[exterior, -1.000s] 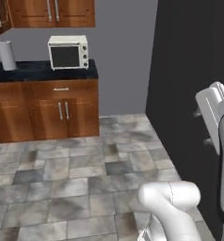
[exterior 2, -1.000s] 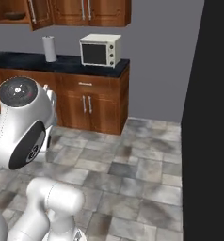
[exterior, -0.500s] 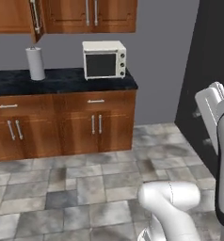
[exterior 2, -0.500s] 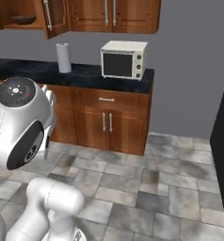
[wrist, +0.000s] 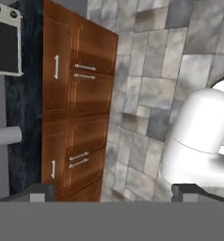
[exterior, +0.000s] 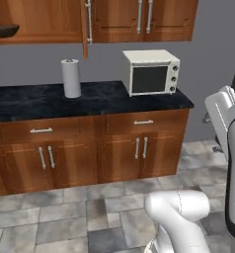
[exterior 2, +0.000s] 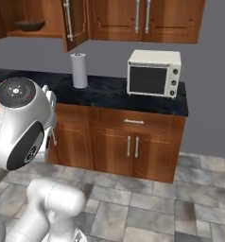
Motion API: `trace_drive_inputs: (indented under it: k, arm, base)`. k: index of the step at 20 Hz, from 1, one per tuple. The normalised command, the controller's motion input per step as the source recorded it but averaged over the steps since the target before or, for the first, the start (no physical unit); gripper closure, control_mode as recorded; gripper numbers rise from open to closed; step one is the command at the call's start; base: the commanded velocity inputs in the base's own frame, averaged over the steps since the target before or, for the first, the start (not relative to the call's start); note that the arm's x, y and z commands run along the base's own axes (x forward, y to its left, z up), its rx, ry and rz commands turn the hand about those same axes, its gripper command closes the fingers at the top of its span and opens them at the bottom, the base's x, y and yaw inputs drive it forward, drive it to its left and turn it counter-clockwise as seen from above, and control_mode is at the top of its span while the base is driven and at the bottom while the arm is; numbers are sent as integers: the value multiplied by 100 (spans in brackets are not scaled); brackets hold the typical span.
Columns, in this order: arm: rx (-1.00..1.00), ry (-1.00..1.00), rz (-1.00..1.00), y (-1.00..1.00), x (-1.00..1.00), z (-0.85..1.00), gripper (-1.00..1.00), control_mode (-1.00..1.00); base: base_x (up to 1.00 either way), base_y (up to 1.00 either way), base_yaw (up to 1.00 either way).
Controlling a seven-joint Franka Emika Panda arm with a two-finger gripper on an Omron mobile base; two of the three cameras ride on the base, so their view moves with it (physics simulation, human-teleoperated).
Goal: Pick up the bowls from the cabinet and place each bowl in front of a stool on the dining counter.
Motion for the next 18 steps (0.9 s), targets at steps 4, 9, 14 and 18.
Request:
trace_drive_inputs:
  k: [4,9,14,18]
  arm:
    - [0,0,0,0,0,0,-100,100]
    - [0,0,0,0,0,0,-100,100]
    - [0,0,0,0,0,0,-100,100]
    - [0,0,0,0,0,0,-100,100]
  base:
    - [93,100,-12]
    - [44,100,-15]
    - [27,100,-14]
    - [36,100,-4]
